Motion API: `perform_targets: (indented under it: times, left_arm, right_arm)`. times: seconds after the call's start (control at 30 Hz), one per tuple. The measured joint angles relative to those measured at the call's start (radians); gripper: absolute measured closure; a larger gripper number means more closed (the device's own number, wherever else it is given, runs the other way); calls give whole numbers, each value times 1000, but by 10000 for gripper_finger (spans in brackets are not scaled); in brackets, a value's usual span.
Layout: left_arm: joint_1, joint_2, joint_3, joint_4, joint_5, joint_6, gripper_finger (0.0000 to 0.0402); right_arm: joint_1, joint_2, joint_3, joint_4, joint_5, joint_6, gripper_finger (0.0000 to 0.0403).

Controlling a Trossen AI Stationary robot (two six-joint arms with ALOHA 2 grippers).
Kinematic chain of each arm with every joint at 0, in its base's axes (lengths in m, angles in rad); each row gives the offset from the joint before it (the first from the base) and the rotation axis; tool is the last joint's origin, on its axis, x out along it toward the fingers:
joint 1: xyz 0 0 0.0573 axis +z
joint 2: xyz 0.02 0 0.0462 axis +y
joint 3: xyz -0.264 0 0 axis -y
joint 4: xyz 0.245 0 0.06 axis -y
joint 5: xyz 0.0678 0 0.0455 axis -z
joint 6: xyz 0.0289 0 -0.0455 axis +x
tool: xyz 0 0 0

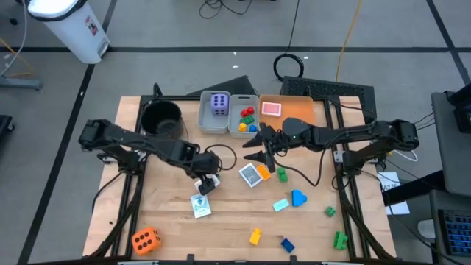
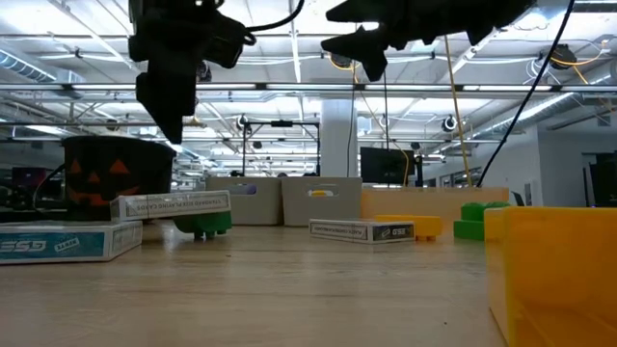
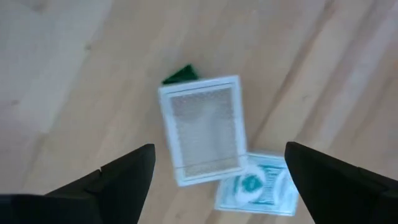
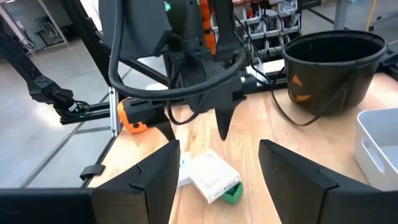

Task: Pick & Place Toys
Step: Put the brown playing card into the orange bin

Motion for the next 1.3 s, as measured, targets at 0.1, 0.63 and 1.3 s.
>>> perform_targets:
  times: [0.1,0.63,1.3]
  left_arm:
    - [-21,5,-4,0,-64,-22,34]
    - [-29,7,-96,38,-69,-195,22]
    - [-22,184,-100,132,-8,-149,23]
  right_arm:
    - [0,0,-4,1,0,0,193]
    - [0,0,-5,1,-1,-3,193]
    - [0,0,-5,0,1,14,193]
